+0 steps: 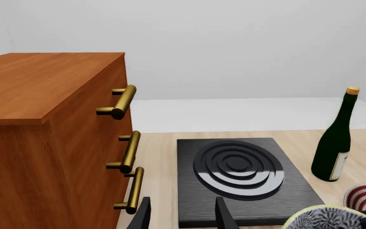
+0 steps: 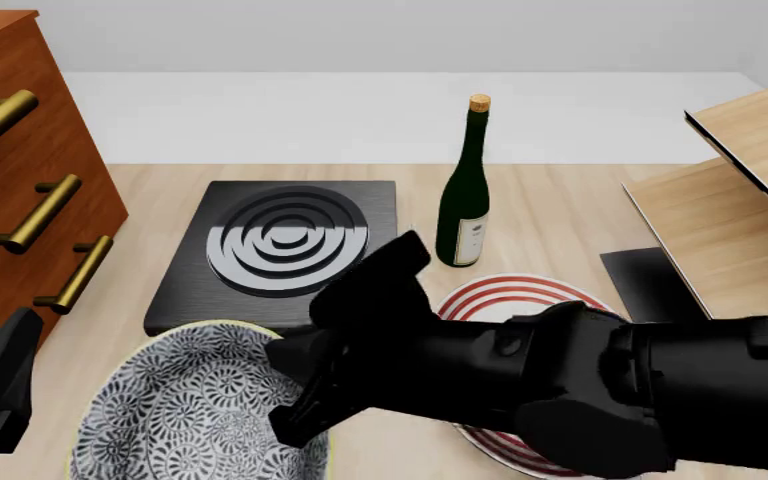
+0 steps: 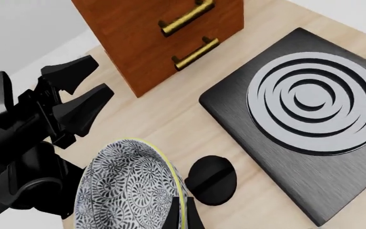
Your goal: Pick up the akita bowl and put it on the plate.
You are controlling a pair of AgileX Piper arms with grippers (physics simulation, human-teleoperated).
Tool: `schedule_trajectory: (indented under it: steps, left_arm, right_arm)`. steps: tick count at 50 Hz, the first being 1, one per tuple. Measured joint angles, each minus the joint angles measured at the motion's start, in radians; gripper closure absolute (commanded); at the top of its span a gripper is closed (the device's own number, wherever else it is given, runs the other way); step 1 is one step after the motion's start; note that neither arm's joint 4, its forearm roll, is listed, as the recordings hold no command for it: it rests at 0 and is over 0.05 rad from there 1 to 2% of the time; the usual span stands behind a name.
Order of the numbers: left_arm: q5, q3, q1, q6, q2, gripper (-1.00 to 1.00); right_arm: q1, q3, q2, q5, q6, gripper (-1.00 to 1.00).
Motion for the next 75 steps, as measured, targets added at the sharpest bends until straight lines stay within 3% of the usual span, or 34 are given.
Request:
schedule_trajectory:
  steps: [30,75]
  left_arm:
    - [0.006,0.0,0.001,-0.001,-0.004,-1.0]
    - [0.007,-0.004,0.001,0.0,-0.006,-1.0]
  right_arm:
    - [-0.255,0.046,-0.212,0.147,-0.064,1.0]
    - [-0.606,0.247,-0.373,0.136,-0.042,1.0]
